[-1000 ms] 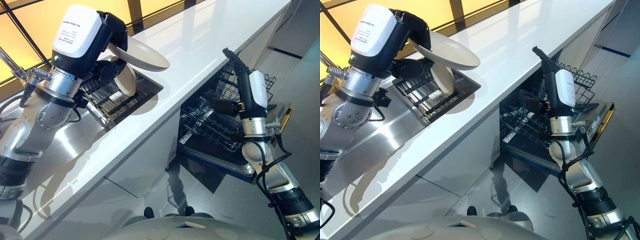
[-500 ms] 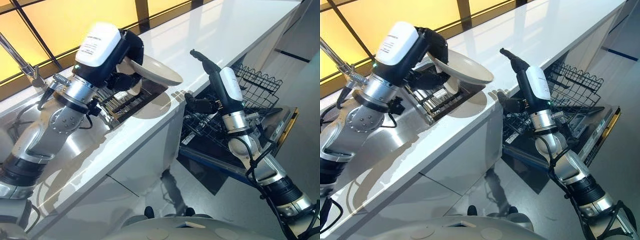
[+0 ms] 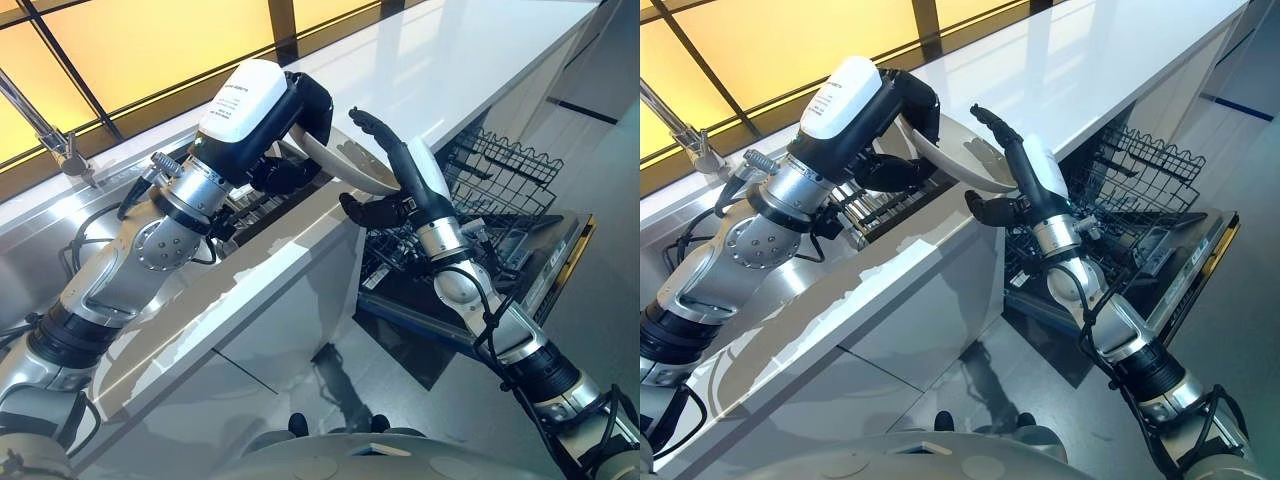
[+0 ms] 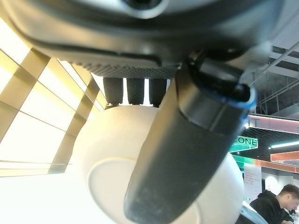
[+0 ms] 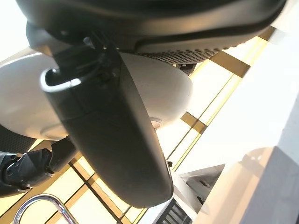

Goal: Pick up plates and place into dishwasher.

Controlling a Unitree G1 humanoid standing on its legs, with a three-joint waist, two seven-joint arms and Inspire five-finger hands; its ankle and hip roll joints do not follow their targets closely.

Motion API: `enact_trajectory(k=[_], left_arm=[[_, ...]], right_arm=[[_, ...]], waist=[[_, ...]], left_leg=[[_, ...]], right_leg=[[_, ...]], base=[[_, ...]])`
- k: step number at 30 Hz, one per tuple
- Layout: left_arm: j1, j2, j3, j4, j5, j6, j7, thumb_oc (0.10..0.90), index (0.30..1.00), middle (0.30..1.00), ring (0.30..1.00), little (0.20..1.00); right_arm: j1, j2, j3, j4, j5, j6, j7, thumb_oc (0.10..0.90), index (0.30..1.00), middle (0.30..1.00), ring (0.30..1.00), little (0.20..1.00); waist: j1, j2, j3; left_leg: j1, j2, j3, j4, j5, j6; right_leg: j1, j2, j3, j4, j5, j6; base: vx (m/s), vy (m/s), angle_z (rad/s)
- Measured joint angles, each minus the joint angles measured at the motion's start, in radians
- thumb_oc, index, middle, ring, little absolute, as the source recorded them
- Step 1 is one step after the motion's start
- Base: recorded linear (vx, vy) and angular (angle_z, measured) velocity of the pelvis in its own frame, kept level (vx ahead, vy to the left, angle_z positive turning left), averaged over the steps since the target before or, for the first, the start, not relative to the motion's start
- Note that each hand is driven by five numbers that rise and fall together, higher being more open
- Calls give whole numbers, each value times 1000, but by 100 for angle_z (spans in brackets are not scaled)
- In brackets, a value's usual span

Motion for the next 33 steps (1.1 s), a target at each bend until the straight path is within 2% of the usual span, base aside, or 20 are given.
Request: enact_trajectory(k=[1, 2, 3, 10, 11, 13, 14, 16, 18, 19, 20, 21, 26, 31, 33], left_arm=[[-1, 0, 0, 0, 0, 3, -3, 100, 300, 300, 300, 200], [-1, -1, -1, 0, 0, 4, -5, 100, 300, 300, 300, 200], [-3, -3, -1, 0, 0, 7, -8, 100, 300, 300, 300, 200], [-5, -10, -1, 0, -2, 25, -32, 105, 305, 305, 305, 205], [-7, -10, 0, 0, -3, 25, -32, 210, 394, 394, 394, 310], [-8, -7, 1, 2, -4, 31, -32, 259, 436, 436, 436, 359], [-8, -7, 1, 3, -10, 34, -33, 254, 432, 432, 432, 354], [-8, -8, 1, 2, -35, 23, -38, 191, 378, 378, 378, 291], [-8, -9, 1, -4, -44, 10, -54, 237, 418, 418, 418, 337], [-8, -9, 1, -5, -53, 7, -57, 328, 495, 495, 495, 428], [-8, -10, 2, -5, -70, 7, -63, 611, 738, 738, 738, 711], [-8, -12, 4, -5, -85, 7, -76, 800, 900, 900, 900, 900], [-2, -30, 9, -8, -127, 0, -119, 800, 900, 900, 900, 900], [32, -37, 28, -11, -140, -28, -132, 800, 900, 900, 900, 900], [67, -37, 79, -8, -141, -39, -132, 800, 900, 900, 900, 900]], right_arm=[[0, 2, 0, 0, 1, 3, 5, 388, 547, 547, 547, 488], [0, 4, 0, 0, 9, 5, 7, 303, 474, 474, 474, 403], [0, 6, 0, 0, 13, 6, 7, 100, 300, 300, 300, 200], [0, 3, 0, 0, 2, 6, -1, 100, 300, 300, 300, 200], [0, 0, 3, 0, -10, 6, 3, 100, 300, 300, 300, 200], [1, -4, 4, 0, -15, 5, -1, 100, 300, 300, 300, 200], [1, -6, 3, 0, -15, 4, -6, 100, 300, 300, 300, 200], [2, -6, 2, 0, -15, 5, -13, 100, 300, 300, 300, 200], [2, -6, 0, 0, -17, 5, -24, 100, 300, 300, 300, 200], [3, -7, -1, 0, -26, 4, -34, 100, 300, 300, 300, 200], [3, -7, -3, 1, -26, 4, -40, 100, 300, 300, 300, 200], [7, -9, -9, 1, -29, 4, -42, 100, 300, 300, 300, 200], [26, -13, -16, 4, -37, 2, -76, 100, 300, 300, 300, 200], [30, -42, -71, 48, -85, -55, -111, 100, 300, 300, 300, 200], [30, -48, -127, 93, -101, -84, -153, 100, 300, 300, 300, 200]], waist=[[0, 0, 0], [0, 0, 0], [0, 0, 0], [0, 0, 0], [0, 0, 0], [0, 0, 0], [1, 0, 0], [3, 0, 0], [4, 0, 0], [4, 0, 0], [5, 0, 0], [7, 0, 0], [23, -1, 0], [31, -1, 0], [33, -1, 0]], left_leg=[[0, 0, 0, 0, 0, 0], [0, 0, 0, 0, 0, 0], [0, 0, 0, 0, 0, 0], [0, 0, 0, 0, 0, 0], [0, 0, 0, 0, 0, 0], [0, 0, 0, 0, 0, 0], [0, 0, -1, 0, 0, 0], [-2, 0, -4, 0, 0, 0], [-3, -1, -11, 0, 1, 0], [-4, -1, -15, 0, 3, 0], [-6, -1, -19, 0, 4, 0], [-7, -1, -22, 0, 5, 0], [-6, -2, -29, -3, 5, 1], [-6, -2, -40, -4, 7, 0], [-7, -2, -49, -4, 8, -1]], right_leg=[[0, 0, 0, 0, 0, 0], [0, 0, 0, 0, 0, 0], [0, 0, 0, 0, 0, 0], [0, 0, 0, 0, 0, 0], [0, 0, 0, 0, 0, 0], [1, 0, 0, 0, 0, 0], [1, 0, -2, 0, 0, 0], [2, 0, -5, 0, 0, 0], [4, -1, -14, 0, -1, 1], [5, -1, -19, 0, -1, 1], [5, -1, -22, 0, -1, 1], [6, -1, -24, 0, -1, 2], [10, -2, -29, 0, -2, 3], [17, -3, -47, 0, -3, 4], [19, -3, -52, 0, -4, 4]], base=[[0, 0, 0], [0, 0, 0], [0, 0, 0], [0, 0, 0], [0, 0, 0], [0, 0, 0], [0, 0, 0], [-1, -12, 5], [2, -14, 10], [6, -13, 13], [11, -14, 12], [14, -13, 10], [22, -10, 5], [34, -9, 8], [36, -8, 10]])
